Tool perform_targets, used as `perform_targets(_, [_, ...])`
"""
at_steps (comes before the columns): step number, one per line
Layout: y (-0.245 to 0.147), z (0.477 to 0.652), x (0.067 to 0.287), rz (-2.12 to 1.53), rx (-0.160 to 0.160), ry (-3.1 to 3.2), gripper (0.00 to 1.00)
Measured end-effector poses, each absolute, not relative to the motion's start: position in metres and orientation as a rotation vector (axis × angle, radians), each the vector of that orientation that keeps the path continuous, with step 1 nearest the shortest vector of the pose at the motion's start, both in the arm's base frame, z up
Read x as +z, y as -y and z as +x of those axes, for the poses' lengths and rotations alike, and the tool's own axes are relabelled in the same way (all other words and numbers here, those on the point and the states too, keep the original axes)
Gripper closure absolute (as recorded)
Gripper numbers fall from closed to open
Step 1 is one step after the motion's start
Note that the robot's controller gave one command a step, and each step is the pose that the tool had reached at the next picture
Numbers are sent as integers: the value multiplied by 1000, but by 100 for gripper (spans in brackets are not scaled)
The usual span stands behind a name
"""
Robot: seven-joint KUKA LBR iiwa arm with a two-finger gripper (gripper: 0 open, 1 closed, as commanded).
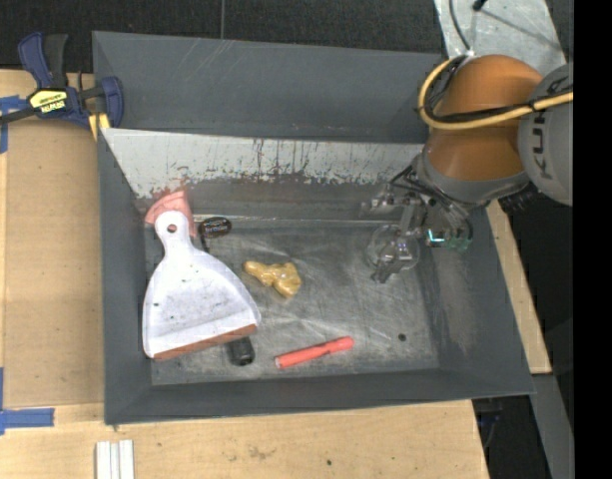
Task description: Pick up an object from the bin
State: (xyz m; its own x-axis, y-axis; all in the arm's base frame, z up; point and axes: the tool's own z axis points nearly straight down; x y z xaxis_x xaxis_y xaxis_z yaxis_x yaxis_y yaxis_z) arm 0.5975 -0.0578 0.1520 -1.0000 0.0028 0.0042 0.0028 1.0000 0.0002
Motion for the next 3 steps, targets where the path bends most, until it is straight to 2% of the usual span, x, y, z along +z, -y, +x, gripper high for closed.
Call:
perform_targets(1, [58, 599, 156, -3, 1, 3145, 0])
perform_targets(2, [51, 557, 173, 44, 0, 3141, 0])
perform_targets(3, [48, 544, 184, 33, 0, 3142, 0])
